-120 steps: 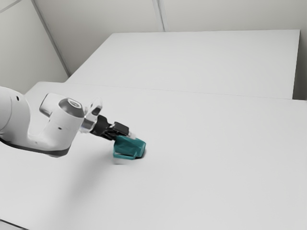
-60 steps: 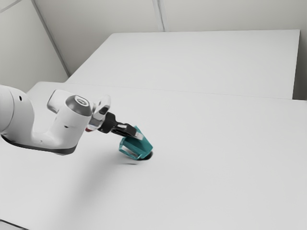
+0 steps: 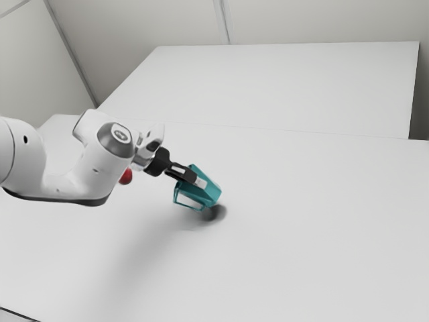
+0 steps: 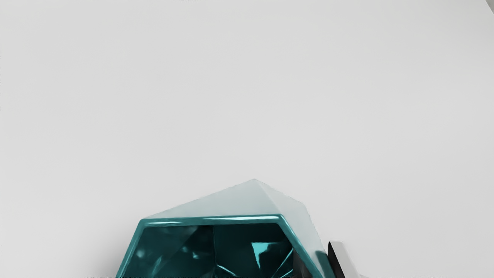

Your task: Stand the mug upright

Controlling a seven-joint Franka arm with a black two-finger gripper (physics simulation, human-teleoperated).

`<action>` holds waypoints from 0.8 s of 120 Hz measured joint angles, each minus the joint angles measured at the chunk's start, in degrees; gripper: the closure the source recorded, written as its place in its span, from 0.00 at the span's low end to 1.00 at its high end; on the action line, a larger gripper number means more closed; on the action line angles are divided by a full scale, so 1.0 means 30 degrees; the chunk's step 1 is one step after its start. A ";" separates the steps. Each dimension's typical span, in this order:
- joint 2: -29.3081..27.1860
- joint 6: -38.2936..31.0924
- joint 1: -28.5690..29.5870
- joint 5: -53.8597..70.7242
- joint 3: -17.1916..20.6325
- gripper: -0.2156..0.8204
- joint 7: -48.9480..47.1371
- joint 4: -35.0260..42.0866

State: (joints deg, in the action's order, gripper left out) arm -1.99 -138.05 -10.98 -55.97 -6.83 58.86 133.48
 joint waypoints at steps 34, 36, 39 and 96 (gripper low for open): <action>-0.2409 0.1273 0.1404 0.8807 -0.0119 0.96 -0.4080 0.0357; -0.2524 0.1373 0.1515 0.9185 -0.0129 0.96 -0.4358 0.0454; -0.2654 0.1510 0.1706 0.9723 -0.0140 0.96 -0.4776 0.0587; -0.1993 0.2550 0.2694 1.7938 -0.0152 0.96 -1.2728 0.0638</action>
State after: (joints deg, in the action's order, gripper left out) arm -7.97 -130.40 -2.90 -2.15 -7.28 20.68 135.40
